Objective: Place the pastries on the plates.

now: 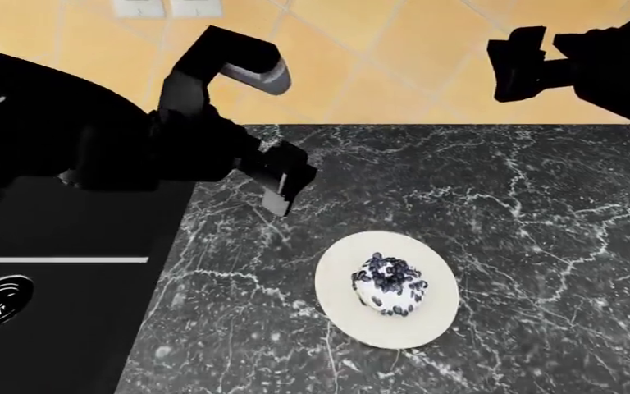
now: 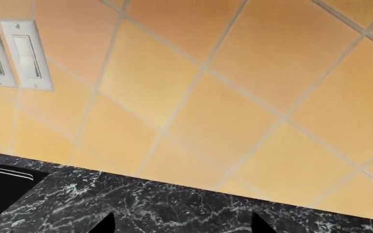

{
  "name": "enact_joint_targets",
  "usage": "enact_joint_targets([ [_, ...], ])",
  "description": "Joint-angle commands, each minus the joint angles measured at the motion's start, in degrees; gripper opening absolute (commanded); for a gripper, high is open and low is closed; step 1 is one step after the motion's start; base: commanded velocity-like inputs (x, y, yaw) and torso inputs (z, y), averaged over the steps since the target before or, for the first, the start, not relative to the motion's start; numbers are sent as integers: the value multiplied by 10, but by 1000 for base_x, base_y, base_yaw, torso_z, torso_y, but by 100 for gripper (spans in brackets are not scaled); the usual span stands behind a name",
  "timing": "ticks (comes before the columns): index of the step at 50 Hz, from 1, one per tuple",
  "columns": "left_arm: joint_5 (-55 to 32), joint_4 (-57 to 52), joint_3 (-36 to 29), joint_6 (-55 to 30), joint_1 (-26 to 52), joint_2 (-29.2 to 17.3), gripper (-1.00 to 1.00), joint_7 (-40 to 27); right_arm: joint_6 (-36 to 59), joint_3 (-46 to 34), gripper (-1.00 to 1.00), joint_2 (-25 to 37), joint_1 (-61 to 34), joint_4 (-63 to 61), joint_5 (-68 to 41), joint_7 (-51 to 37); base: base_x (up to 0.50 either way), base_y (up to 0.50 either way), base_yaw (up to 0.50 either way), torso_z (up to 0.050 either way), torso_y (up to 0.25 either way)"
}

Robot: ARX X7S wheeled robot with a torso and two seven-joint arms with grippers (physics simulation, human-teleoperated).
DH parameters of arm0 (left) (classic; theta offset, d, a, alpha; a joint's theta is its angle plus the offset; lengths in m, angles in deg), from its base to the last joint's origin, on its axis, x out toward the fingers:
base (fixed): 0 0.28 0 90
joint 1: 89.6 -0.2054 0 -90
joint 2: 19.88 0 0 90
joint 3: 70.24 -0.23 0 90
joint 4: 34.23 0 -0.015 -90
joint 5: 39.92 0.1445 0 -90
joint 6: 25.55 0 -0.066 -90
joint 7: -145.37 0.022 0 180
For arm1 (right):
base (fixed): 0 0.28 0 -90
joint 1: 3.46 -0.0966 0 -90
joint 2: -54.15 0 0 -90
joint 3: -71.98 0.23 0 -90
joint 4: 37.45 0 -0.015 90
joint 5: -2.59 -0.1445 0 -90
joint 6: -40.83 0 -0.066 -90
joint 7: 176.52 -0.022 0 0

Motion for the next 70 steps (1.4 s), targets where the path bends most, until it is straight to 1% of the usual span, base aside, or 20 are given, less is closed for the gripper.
enact_joint_targets([
  [1, -6, -24, 21, 33, -35, -37, 100, -29, -6, 3, 100, -1, -1, 2, -2, -2, -500, 0, 0, 0, 0],
  [7, -4, -29, 26, 48, -46, -37, 100, -43, -5, -5, 100, 2, -3, 2, -4, 3, -500, 0, 0, 0, 0],
  [9, -5, -29, 27, 45, -43, -47, 100, -32, -9, -6, 100, 2, -2, 0, -4, 5, -500, 148, 0, 0, 0],
  [13, -7, -35, 29, 48, -48, -51, 100, -36, -16, -10, 100, 3, -5, 1, -2, 6, -500, 247, 0, 0, 0],
  [24, -2, -38, 27, 58, -62, -52, 100, -37, -14, -22, 100, 8, -4, -2, -6, 14, -493, 363, 0, 0, 0],
  [25, 0, -41, 28, 58, -62, -60, 100, -30, -13, -21, 100, 8, -4, -2, -7, 14, -430, 453, 0, 0, 0],
  [31, 0, -43, 29, 65, -66, -59, 100, -37, -18, -29, 100, 11, -3, -5, -6, 18, -305, 494, 0, 0, 0],
  [35, 7, -44, 28, 66, -68, -69, 100, -27, -19, -37, 100, 14, -5, -6, -6, 22, -20, 500, 0, 0, 0],
  [45, 11, -48, 28, 74, -75, -72, 100, -30, -21, -50, 100, 20, -6, -8, -3, 25, 0, 500, 0, 0, 0],
  [54, 17, -35, 29, 80, -66, -66, 100, -27, -21, -47, 100, 21, -5, -6, -5, 22, 0, 500, 0, 0, 0],
  [69, 21, -37, 27, 82, -72, -79, 100, -22, -19, -46, 100, 20, -4, -6, -9, 18, 0, 500, 0, 0, 0],
  [70, 24, -36, 26, 82, -70, -81, 100, -17, 4, 11, 100, 11, 82, -91, -40, -27, 0, 500, 0, 0, 0],
])
